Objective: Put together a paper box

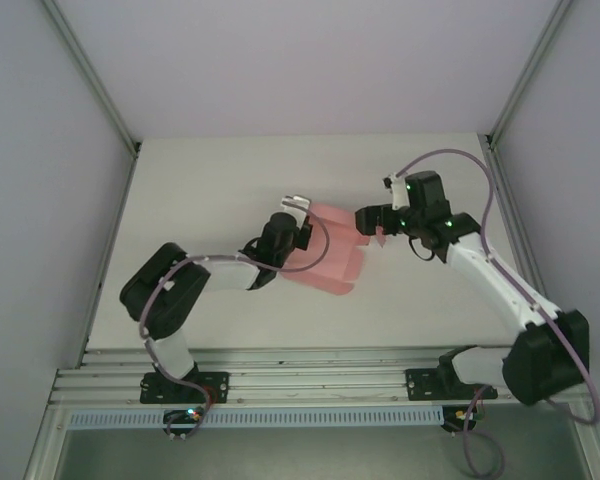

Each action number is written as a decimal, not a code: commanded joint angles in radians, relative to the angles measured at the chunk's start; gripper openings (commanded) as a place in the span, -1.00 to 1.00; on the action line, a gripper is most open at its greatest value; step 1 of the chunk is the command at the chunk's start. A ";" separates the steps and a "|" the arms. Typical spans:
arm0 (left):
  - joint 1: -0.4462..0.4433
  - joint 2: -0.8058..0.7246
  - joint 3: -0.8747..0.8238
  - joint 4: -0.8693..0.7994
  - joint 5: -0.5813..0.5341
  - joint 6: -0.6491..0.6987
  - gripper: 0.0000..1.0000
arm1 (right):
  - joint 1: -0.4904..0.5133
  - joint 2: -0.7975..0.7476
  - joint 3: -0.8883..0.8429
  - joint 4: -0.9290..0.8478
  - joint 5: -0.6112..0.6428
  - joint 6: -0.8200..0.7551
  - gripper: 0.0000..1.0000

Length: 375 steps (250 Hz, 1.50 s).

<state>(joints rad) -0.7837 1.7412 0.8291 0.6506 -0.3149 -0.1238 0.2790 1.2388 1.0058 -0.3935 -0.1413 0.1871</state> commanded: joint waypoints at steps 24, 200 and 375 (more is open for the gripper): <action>0.007 -0.132 -0.039 -0.084 0.024 -0.096 -1.00 | -0.013 -0.081 -0.045 -0.018 0.138 0.020 0.99; 0.025 -0.193 0.033 -0.251 0.094 -0.211 -1.00 | 0.003 0.030 -0.078 0.066 -0.044 -0.076 0.99; 0.167 -0.332 -0.020 -0.387 0.440 -0.124 -1.00 | -0.050 -0.055 -0.043 -0.042 -0.159 -0.103 0.99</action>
<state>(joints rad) -0.6147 1.4288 0.8127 0.3008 0.1085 -0.2832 0.2295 1.2125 0.9154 -0.4271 -0.1738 0.0784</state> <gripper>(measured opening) 0.057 0.995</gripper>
